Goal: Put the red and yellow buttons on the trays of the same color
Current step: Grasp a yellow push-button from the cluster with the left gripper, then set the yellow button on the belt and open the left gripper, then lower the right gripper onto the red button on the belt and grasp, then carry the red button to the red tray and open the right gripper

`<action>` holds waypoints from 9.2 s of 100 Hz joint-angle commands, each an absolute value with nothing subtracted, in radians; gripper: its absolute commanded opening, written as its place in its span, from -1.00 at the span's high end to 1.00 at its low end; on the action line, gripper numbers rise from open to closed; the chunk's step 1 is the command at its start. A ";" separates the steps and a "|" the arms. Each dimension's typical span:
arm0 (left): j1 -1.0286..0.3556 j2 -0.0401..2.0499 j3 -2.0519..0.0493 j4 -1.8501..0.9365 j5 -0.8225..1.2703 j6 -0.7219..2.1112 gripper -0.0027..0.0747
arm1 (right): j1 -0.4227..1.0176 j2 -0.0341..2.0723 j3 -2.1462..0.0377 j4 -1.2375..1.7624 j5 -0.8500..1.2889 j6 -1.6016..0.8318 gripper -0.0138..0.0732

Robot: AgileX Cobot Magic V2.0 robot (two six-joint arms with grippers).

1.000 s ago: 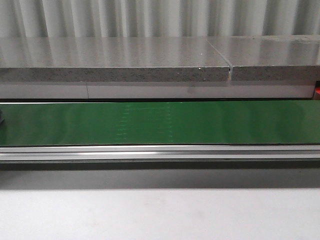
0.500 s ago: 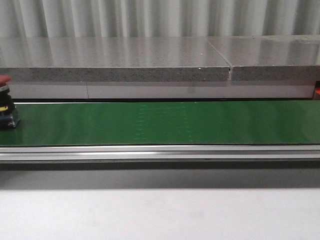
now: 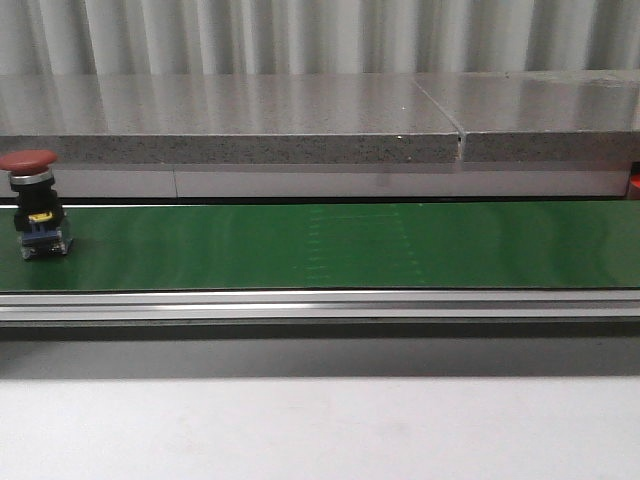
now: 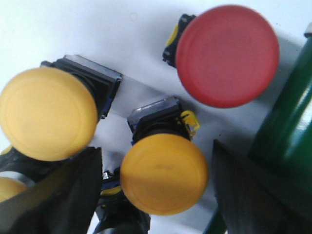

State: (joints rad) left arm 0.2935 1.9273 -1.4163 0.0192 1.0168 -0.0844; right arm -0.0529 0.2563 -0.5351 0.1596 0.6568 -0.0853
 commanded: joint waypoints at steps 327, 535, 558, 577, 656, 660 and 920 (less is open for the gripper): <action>-0.214 1.080 -1.072 -0.016 0.768 -0.032 0.98 | -0.053 0.266 -0.557 0.163 0.587 -0.094 0.89; -0.214 0.433 -0.647 -0.041 0.689 -0.032 0.98 | 0.011 0.865 -0.881 0.206 0.709 -0.158 0.79; -0.214 0.433 -0.647 -0.041 0.689 -0.032 0.98 | 0.080 1.031 -0.992 0.206 0.727 -0.159 0.10; -0.214 0.433 -0.647 -0.041 0.689 -0.032 0.98 | 0.146 1.159 -1.086 0.206 0.774 -0.159 -0.61; -0.214 0.433 -0.647 -0.041 0.689 -0.032 0.98 | 0.287 1.612 -1.436 0.078 1.047 0.017 -0.68; -0.214 0.433 -0.647 -0.041 0.689 -0.032 0.98 | 0.287 1.627 -1.436 0.064 1.047 0.017 -0.68; -0.214 0.433 -0.647 -0.041 0.689 -0.032 0.98 | -0.370 1.826 -1.439 -0.077 0.739 0.042 0.46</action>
State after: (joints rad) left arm -0.2058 0.4242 -0.6218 -0.0287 0.7645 -0.0313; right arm -0.3633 1.8572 -1.4029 -0.0655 0.7807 0.0549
